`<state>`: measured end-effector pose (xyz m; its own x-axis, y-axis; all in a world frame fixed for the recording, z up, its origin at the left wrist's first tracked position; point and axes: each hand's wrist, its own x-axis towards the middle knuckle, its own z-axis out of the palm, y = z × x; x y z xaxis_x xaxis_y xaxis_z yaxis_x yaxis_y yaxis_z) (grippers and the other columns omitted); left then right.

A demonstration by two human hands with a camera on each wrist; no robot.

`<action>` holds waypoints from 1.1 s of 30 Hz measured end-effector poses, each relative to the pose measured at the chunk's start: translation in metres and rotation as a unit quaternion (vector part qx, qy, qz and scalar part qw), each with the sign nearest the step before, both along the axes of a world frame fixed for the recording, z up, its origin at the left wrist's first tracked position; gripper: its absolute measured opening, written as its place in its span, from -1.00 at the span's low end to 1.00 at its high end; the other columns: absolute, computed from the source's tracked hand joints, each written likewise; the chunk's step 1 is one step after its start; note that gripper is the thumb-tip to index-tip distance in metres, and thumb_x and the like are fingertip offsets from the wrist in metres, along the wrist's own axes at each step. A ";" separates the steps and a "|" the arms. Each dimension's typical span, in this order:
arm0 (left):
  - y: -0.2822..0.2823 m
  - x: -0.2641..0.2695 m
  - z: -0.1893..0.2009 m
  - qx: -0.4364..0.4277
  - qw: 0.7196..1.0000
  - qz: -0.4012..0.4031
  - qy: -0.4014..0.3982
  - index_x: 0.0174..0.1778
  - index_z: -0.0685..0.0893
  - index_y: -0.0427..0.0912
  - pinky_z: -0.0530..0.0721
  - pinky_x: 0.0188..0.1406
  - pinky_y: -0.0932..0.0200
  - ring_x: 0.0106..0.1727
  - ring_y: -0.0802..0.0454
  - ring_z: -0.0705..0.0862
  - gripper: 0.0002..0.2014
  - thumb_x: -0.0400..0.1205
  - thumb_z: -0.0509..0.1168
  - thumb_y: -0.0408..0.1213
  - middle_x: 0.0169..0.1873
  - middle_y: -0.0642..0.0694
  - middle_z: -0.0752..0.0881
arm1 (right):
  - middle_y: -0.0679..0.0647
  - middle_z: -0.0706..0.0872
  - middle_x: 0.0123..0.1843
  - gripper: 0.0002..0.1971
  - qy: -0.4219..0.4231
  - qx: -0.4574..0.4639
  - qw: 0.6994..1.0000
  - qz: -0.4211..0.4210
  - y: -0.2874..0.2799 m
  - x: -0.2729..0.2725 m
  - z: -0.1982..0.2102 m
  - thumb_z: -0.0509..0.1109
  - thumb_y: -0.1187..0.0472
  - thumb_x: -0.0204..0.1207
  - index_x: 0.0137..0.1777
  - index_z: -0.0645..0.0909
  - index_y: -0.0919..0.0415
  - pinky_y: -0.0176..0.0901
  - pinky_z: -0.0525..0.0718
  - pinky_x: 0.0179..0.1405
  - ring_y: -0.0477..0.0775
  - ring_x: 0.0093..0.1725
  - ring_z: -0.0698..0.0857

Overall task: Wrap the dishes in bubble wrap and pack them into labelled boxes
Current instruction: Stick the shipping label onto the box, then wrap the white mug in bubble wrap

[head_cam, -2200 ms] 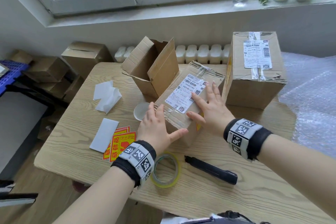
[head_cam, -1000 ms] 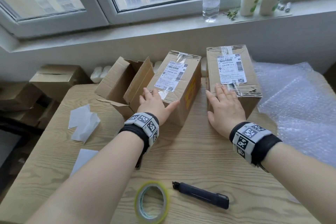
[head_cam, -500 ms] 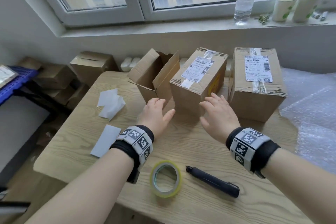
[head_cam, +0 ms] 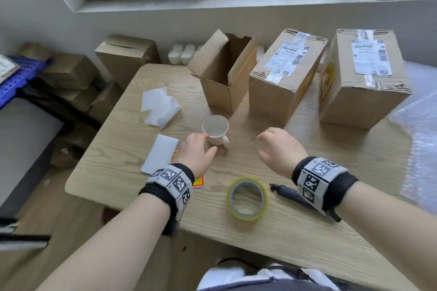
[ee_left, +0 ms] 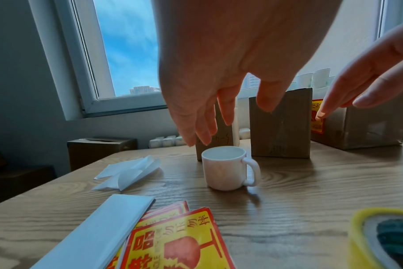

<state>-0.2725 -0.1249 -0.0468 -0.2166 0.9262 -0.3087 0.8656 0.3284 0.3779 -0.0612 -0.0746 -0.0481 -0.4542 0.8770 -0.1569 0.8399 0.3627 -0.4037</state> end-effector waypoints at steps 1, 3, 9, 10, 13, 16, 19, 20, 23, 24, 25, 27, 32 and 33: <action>0.000 -0.004 -0.002 -0.004 1.000 -0.007 -0.001 0.48 0.42 -0.16 0.34 0.43 0.09 0.46 -0.12 0.41 -0.55 0.68 0.21 -0.09 0.42 -0.22 0.43 | 0.05 0.55 0.36 -0.63 -0.003 -0.001 1.000 -0.006 -0.002 -0.004 0.000 0.22 0.16 0.59 0.37 0.54 0.18 -0.08 0.45 0.35 0.07 0.42 0.43; -0.001 -0.014 -0.007 -0.013 1.000 -0.018 0.001 0.48 0.42 -0.17 0.36 0.40 0.10 0.43 -0.13 0.43 -0.54 0.68 0.21 -0.10 0.41 -0.22 0.43 | 0.04 0.55 0.36 -0.65 -0.008 -0.003 1.000 -0.018 -0.007 -0.012 -0.003 0.22 0.15 0.59 0.34 0.57 0.17 -0.09 0.47 0.32 0.06 0.41 0.44; 0.002 -0.055 -0.022 -0.025 0.999 -0.035 0.006 0.50 0.42 -0.15 0.38 0.45 0.06 0.49 -0.08 0.39 -0.53 0.68 0.20 -0.08 0.46 -0.16 0.44 | 0.01 0.52 0.38 -0.67 -0.018 -0.038 0.999 -0.030 -0.017 -0.051 -0.016 0.23 0.15 0.59 0.32 0.58 0.13 -0.09 0.48 0.34 0.04 0.43 0.42; 0.002 -0.060 -0.023 -0.029 0.999 -0.040 0.007 0.51 0.41 -0.14 0.39 0.44 0.06 0.50 -0.08 0.40 -0.52 0.68 0.20 -0.08 0.46 -0.16 0.44 | 0.01 0.53 0.38 -0.67 -0.020 -0.043 0.998 -0.030 -0.018 -0.056 -0.017 0.23 0.14 0.59 0.31 0.59 0.13 -0.09 0.47 0.34 0.04 0.43 0.43; 0.006 -0.065 -0.025 -0.030 0.997 -0.069 0.008 0.51 0.40 -0.14 0.39 0.45 0.05 0.49 -0.08 0.39 -0.52 0.68 0.20 -0.07 0.46 -0.15 0.43 | 0.00 0.52 0.38 -0.68 -0.020 -0.052 0.997 -0.048 -0.022 -0.064 -0.018 0.23 0.13 0.59 0.31 0.59 0.12 -0.07 0.46 0.36 0.03 0.43 0.43; 0.016 -0.057 -0.023 -0.031 0.994 -0.109 0.007 0.51 0.40 -0.14 0.38 0.45 0.03 0.46 -0.11 0.43 -0.52 0.68 0.21 -0.07 0.45 -0.17 0.43 | 0.01 0.52 0.39 -0.68 -0.019 -0.055 0.995 -0.080 -0.026 -0.054 -0.013 0.23 0.14 0.60 0.31 0.60 0.13 -0.08 0.45 0.38 0.03 0.43 0.43; 0.030 -0.036 -0.017 -0.016 0.987 -0.160 0.018 0.46 0.44 -0.15 0.44 0.40 0.01 0.44 -0.14 0.46 -0.54 0.67 0.22 -0.07 0.42 -0.18 0.46 | 0.03 0.55 0.36 -0.69 -0.023 -0.043 0.991 -0.126 -0.031 -0.029 -0.006 0.22 0.14 0.59 0.28 0.62 0.14 -0.06 0.47 0.36 0.05 0.41 0.45; 0.035 -0.027 -0.015 -0.013 0.984 -0.177 0.022 0.46 0.45 -0.15 0.45 0.39 0.02 0.44 -0.13 0.46 -0.54 0.67 0.22 -0.06 0.42 -0.16 0.46 | 0.05 0.55 0.35 -0.69 -0.026 -0.043 0.988 -0.145 -0.033 -0.018 -0.003 0.22 0.13 0.60 0.28 0.62 0.14 -0.06 0.46 0.35 0.06 0.41 0.45; 0.049 0.008 -0.007 -0.009 0.973 -0.231 0.020 0.52 0.39 -0.14 0.42 0.42 0.01 0.46 -0.10 0.44 -0.51 0.68 0.21 -0.07 0.46 -0.16 0.43 | 0.06 0.55 0.34 -0.69 -0.027 -0.038 0.979 -0.200 -0.040 0.021 0.006 0.22 0.12 0.60 0.27 0.62 0.14 -0.04 0.47 0.35 0.08 0.40 0.46; 0.054 0.022 -0.005 -0.006 0.968 -0.249 0.019 0.53 0.37 -0.14 0.40 0.44 0.02 0.47 -0.10 0.44 -0.50 0.68 0.21 -0.07 0.47 -0.17 0.42 | 0.06 0.56 0.32 -0.69 -0.023 -0.034 0.975 -0.217 -0.042 0.036 0.007 0.22 0.12 0.59 0.26 0.63 0.14 -0.03 0.48 0.34 0.09 0.39 0.48; 0.059 0.036 -0.001 -0.002 0.963 -0.268 0.020 0.54 0.36 -0.15 0.38 0.47 0.03 0.49 -0.09 0.41 -0.49 0.69 0.21 -0.08 0.49 -0.16 0.41 | 0.06 0.57 0.29 -0.70 -0.019 -0.031 0.971 -0.236 -0.043 0.052 0.009 0.23 0.13 0.58 0.24 0.64 0.15 -0.02 0.49 0.33 0.09 0.36 0.50; 0.068 0.068 0.004 0.008 0.951 -0.306 0.027 0.55 0.35 -0.16 0.33 0.50 0.06 0.52 -0.07 0.37 -0.49 0.69 0.20 -0.07 0.50 -0.16 0.40 | 0.06 0.59 0.26 -0.70 -0.011 -0.027 0.962 -0.271 -0.047 0.085 0.010 0.22 0.13 0.58 0.22 0.65 0.16 0.01 0.51 0.32 0.11 0.31 0.54; 0.081 0.164 0.016 0.018 0.936 -0.351 0.025 0.56 0.34 -0.13 0.40 0.48 0.04 0.50 -0.07 0.40 -0.48 0.69 0.20 -0.05 0.51 -0.15 0.38 | 0.08 0.57 0.27 -0.69 -0.024 -0.032 0.944 -0.328 -0.056 0.176 0.008 0.20 0.13 0.59 0.26 0.60 0.16 0.01 0.50 0.33 0.10 0.30 0.52; 0.082 0.184 0.017 0.022 0.934 -0.355 0.023 0.56 0.33 -0.12 0.41 0.47 0.03 0.50 -0.07 0.41 -0.48 0.69 0.20 -0.05 0.52 -0.14 0.38 | 0.07 0.57 0.28 -0.69 -0.026 -0.033 0.941 -0.337 -0.056 0.196 0.005 0.21 0.13 0.58 0.26 0.59 0.16 0.00 0.49 0.33 0.10 0.32 0.51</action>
<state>-0.0883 -0.0431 -0.0302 0.4460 0.8528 -0.2717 0.8745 -0.3507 0.3351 0.1353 -0.1309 -0.0430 0.2109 0.9506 -0.2276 0.8893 -0.2832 -0.3590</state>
